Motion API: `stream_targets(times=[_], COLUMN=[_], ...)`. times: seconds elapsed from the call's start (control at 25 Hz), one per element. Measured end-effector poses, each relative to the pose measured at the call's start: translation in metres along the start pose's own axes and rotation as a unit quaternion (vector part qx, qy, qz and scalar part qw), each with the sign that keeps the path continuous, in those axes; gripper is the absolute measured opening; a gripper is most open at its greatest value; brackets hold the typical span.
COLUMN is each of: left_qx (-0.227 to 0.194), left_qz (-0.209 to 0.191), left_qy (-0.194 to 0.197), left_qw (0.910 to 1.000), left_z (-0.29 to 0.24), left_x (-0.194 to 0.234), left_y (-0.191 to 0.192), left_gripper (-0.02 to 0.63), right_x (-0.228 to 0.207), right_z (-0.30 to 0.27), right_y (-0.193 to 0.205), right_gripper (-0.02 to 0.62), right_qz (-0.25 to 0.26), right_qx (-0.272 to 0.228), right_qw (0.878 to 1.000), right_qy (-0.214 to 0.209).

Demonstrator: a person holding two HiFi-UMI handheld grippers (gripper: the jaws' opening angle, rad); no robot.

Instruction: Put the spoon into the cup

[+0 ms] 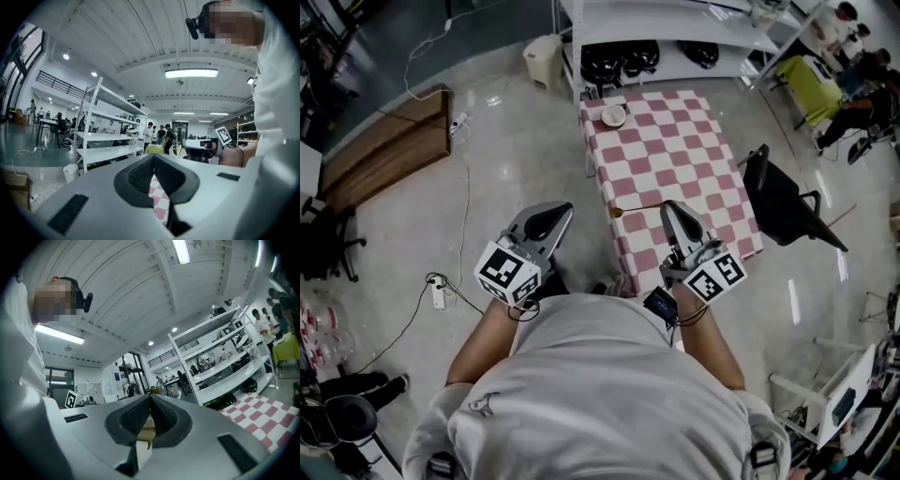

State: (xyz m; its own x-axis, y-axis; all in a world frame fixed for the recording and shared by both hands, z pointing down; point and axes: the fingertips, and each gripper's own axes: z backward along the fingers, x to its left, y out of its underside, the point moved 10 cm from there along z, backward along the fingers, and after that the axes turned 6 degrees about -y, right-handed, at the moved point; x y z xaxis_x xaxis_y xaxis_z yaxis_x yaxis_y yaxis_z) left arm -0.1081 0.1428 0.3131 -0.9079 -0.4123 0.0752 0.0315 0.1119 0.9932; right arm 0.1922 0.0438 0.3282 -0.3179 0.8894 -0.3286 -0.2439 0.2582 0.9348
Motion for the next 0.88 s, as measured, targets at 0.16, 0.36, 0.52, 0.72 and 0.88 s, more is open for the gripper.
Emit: stream_targets(times=[0.16,0.36,0.52,0.72,0.88], left_qx=[-0.001,0.001,0.007,0.012,0.018], left_qz=[0.001,-0.001,-0.009,-0.018,-0.026], left_qy=[0.027,0.06,0.087,0.115,0.136], left_qw=[0.9996,0.9982,0.9962,0.9931,0.9903], left_z=[-0.021,-0.037,-0.041,-0.037,-0.033], left_x=[0.025,0.067,0.105,0.153,0.179], left_y=[0.0,-0.006,-0.015,-0.026,-0.028], left_gripper=[0.014,0.014,0.014,0.014,0.014], right_x=[-0.006,-0.008,-0.003,0.007,0.016], right_z=[-0.011,-0.04,-0.069,-0.104,-0.128], right_y=[0.002,0.004,0.004,0.009,0.014], right_gripper=[0.034,0.034,0.034,0.034,0.034], right_qz=[0.004,0.007,0.01,0.011,0.014], right_qx=[-0.007,-0.016,-0.028,-0.047,-0.061], right_qw=[1.0,0.998,0.996,0.992,0.989], right_qy=[0.027,0.06,0.086,0.117,0.134])
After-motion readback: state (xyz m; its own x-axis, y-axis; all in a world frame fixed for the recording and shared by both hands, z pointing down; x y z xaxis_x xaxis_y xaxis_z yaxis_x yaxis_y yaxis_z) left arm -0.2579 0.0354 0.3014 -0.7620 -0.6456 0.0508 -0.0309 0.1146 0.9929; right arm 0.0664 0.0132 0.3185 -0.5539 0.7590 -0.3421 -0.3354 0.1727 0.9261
